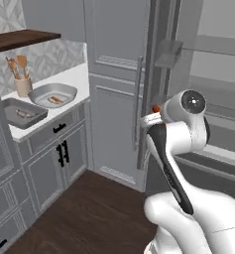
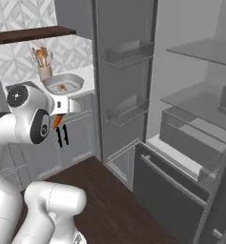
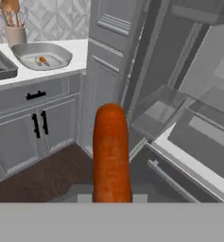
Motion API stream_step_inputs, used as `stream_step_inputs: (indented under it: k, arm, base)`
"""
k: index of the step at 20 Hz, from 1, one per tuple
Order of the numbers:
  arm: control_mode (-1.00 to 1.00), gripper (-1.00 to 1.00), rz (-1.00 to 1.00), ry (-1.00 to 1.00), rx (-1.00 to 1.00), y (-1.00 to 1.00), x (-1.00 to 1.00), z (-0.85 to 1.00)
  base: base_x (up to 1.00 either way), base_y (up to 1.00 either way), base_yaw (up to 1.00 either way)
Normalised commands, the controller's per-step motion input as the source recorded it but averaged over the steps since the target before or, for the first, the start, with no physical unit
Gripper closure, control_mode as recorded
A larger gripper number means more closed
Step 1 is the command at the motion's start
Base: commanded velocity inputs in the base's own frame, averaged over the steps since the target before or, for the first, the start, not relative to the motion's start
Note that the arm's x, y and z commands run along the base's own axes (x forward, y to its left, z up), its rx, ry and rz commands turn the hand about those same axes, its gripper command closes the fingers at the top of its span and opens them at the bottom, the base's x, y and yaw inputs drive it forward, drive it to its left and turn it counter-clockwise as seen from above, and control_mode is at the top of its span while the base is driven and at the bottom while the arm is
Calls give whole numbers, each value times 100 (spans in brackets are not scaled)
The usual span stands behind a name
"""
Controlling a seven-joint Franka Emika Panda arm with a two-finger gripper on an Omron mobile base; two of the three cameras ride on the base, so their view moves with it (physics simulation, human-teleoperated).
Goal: Place one carrot and one fish in each tupperware on the nearby counter, to pack two identical lunches.
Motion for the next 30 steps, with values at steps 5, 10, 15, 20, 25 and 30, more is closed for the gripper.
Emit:
stream_step_inputs:
  k: [5,10,15,20,25,30]
  arm:
    - [100,100,0,0,0,0,0,0]
    - [100,100,0,0,0,0,0,0]
    - [100,100,0,0,0,0,0,0]
    - [100,100,0,0,0,0,0,0]
    - [100,100,0,0,0,0,0,0]
    - [-100,100,10,7,1,3,16,-9]
  base:
    - [30,54,66]
    - [100,21,18]
    - [100,0,14]
    - [100,0,20]
    - [100,-25,30]
    - [71,-22,36]
